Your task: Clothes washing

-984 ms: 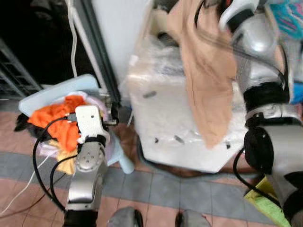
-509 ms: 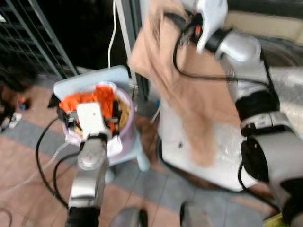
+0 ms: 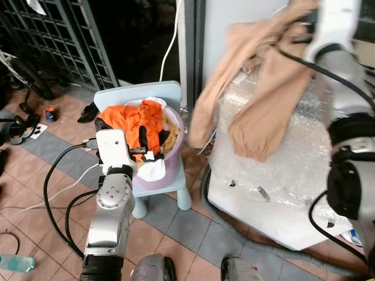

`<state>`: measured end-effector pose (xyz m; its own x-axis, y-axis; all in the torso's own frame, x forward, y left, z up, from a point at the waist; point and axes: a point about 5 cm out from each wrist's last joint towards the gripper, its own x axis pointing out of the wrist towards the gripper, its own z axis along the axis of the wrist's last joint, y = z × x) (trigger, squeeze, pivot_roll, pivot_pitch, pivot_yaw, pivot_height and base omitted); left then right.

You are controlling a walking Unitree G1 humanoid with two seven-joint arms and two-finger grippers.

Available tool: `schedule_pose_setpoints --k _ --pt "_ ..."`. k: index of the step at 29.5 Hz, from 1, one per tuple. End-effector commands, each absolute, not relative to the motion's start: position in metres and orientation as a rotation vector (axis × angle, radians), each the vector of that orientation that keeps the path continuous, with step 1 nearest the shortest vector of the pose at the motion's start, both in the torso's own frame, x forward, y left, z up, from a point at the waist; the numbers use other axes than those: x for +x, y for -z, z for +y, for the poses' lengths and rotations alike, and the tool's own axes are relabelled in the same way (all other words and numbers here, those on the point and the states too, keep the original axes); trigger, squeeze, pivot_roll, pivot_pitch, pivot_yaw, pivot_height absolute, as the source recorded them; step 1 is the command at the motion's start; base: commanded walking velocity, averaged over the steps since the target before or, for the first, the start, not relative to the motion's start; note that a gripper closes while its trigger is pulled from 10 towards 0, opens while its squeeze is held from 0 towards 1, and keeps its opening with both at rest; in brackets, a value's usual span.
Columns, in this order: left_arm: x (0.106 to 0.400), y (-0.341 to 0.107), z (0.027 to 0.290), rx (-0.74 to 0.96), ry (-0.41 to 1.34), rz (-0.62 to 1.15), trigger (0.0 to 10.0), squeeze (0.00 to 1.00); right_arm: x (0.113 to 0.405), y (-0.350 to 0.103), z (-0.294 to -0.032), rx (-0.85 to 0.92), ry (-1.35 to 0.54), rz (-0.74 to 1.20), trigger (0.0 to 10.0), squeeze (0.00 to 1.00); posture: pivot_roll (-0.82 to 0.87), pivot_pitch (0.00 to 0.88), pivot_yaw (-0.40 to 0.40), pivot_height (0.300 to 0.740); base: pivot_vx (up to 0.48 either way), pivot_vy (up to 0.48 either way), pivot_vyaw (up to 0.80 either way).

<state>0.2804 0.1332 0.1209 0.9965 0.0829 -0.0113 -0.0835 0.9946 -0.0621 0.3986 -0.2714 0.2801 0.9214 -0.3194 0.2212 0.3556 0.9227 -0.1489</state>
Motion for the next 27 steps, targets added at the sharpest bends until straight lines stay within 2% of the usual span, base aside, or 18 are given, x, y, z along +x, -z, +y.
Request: schedule_pose_setpoints --k 1,4,14,16,17,18,19,21,27 --pt "0.280 -0.117 0.127 -0.074 -0.073 0.027 10.0 0.00 0.388 -0.289 -0.300 -0.139 0.507 -0.210 10.0 0.00 -0.07 0.051 0.071 0.740 0.000 0.000 0.00" --pt "0.281 -0.118 0.126 -0.073 -0.069 0.017 10.0 0.00 0.377 -0.293 -0.324 -0.171 0.669 -0.208 10.0 0.00 -0.07 0.046 0.072 0.740 0.000 0.000 0.00" --pt "0.279 -0.118 0.129 -0.070 -0.078 0.014 10.0 0.00 0.341 -0.264 -0.374 -0.318 0.951 -0.089 10.0 0.00 -0.07 0.054 0.078 0.740 0.000 0.000 0.00" --pt "0.279 -0.118 0.129 -0.067 -0.071 0.018 10.0 0.00 0.340 -0.257 -0.373 -0.319 0.929 -0.082 10.0 0.00 -0.07 0.056 0.086 0.740 0.000 0.000 0.00" --pt "0.279 -0.117 0.129 -0.065 -0.063 0.022 10.0 0.00 0.347 -0.251 -0.360 -0.256 0.797 -0.103 10.0 0.00 -0.08 0.056 0.091 0.740 0.000 0.000 0.00" --pt "0.280 -0.117 0.128 -0.065 -0.058 0.023 10.0 0.00 0.353 -0.249 -0.347 -0.222 0.677 -0.137 10.0 0.24 -0.08 0.056 0.091 0.740 0.000 0.000 0.00" --pt "0.280 -0.117 0.127 -0.064 -0.056 0.024 10.0 0.00 0.355 -0.247 -0.341 -0.247 0.646 -0.133 10.0 1.00 -0.08 0.056 0.093 0.740 0.000 0.000 0.00" --pt "0.280 -0.117 0.126 -0.063 -0.052 0.023 10.0 0.00 0.360 -0.240 -0.320 -0.237 0.559 -0.139 10.0 1.00 -0.08 0.055 0.094 0.740 0.000 0.000 0.00" --pt "0.277 -0.116 0.128 -0.062 -0.068 0.025 10.0 0.00 0.360 -0.233 -0.285 -0.217 0.366 -0.202 10.0 1.00 -0.07 0.053 0.086 0.740 0.000 0.000 0.00"
